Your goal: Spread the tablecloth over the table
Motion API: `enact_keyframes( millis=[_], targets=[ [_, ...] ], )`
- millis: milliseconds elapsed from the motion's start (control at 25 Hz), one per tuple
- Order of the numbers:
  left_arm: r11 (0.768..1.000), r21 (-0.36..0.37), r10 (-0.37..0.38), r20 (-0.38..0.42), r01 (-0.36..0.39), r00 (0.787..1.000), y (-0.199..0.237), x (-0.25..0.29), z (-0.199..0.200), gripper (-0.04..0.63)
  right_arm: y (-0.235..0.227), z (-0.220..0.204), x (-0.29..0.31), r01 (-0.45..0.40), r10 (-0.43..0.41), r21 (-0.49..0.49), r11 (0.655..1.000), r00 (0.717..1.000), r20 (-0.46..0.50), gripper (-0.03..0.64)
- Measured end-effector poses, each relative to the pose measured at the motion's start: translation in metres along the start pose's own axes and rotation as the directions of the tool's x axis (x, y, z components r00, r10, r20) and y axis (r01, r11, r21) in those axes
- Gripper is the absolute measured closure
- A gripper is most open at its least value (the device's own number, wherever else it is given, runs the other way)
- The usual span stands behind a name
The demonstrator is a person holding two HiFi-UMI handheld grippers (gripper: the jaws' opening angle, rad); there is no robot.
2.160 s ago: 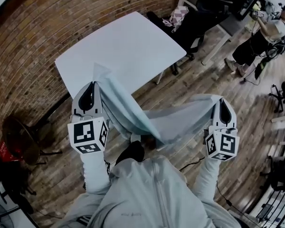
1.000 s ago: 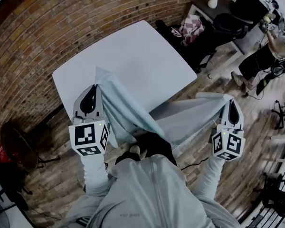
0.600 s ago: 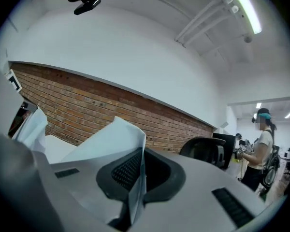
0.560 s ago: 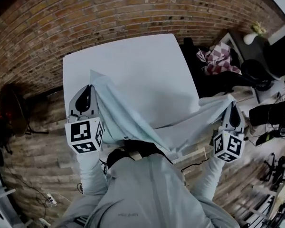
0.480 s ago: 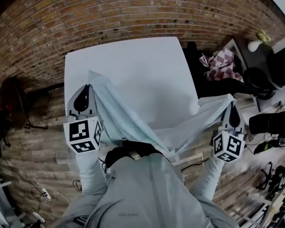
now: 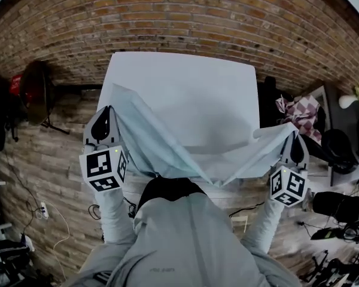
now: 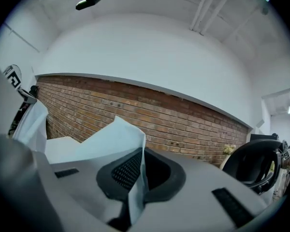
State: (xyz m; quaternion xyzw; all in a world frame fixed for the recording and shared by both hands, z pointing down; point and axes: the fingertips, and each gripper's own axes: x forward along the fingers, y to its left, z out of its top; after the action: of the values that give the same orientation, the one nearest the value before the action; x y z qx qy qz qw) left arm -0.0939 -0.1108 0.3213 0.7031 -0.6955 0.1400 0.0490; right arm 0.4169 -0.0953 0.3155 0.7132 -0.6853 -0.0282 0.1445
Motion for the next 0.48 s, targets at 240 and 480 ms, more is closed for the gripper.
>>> enact_keyframes(
  millis=[240,480],
  targets=[
    [0.995,-0.017,0.100,-0.030,-0.101,0.995,0.044,-0.007,-0.013,0.571,0.018,-0.001,0.024,-0.028,0.028,-0.019,0.999,1.000,-0.013,0.595],
    [0.992,-0.012,0.124,-0.052,-0.124,0.991,0.072,0.010,-0.020,0.571,0.033,0.004,0.036,-0.005,0.003,-0.053,0.999,0.999,-0.032,0.595]
  ],
)
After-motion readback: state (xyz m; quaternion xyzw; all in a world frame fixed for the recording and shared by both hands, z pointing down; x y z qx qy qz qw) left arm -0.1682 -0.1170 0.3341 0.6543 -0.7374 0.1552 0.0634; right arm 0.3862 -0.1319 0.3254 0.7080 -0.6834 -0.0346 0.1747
